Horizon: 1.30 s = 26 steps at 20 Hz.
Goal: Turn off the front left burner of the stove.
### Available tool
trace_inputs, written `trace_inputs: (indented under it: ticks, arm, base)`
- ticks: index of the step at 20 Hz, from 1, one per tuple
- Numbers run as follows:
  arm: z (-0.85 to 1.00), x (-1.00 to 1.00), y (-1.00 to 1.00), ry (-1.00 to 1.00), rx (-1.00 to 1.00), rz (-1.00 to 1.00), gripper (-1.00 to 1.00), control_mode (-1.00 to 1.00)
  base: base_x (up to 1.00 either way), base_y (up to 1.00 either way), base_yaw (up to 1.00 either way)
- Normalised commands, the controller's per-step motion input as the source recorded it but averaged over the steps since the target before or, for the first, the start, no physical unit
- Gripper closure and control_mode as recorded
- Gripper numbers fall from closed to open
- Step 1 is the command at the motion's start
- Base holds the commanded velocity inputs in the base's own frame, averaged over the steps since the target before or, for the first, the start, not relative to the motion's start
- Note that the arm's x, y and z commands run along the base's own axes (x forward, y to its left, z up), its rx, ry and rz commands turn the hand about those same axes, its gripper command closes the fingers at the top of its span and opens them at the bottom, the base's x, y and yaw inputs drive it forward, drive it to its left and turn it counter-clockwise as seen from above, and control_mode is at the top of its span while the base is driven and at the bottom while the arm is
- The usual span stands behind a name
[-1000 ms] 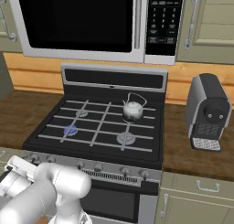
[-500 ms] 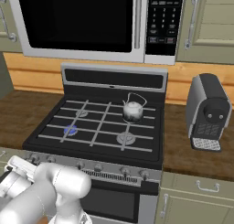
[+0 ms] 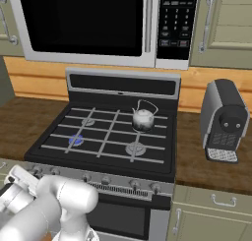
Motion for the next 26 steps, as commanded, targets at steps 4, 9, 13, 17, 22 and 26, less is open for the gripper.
trace_inputs:
  ticks: [4,9,13,17,22,26]
  arm:
    - [0.17,0.0,-0.14,0.0,0.64,-0.2,1.0,-1.0]
    - [0.13,0.0,-0.13,0.0,0.68,-0.23,1.0,-1.0]
    - [0.1,0.03,-0.15,0.0,0.65,-0.25,1.0,-1.0]
    - [0.07,0.03,-0.18,-0.01,0.68,-0.26,1.0,-1.0]
    - [0.09,0.01,-0.19,-0.04,0.71,-0.26,1.0,-1.0]
    - [0.07,0.04,-0.18,-0.04,0.71,-0.26,1.0,-1.0]
  base:
    - [0.0,0.0,0.0]
    - [0.0,0.0,0.0]
    - [0.0,0.0,0.0]
    - [0.0,0.0,0.0]
    - [0.0,0.0,0.0]
    - [0.0,0.0,0.0]
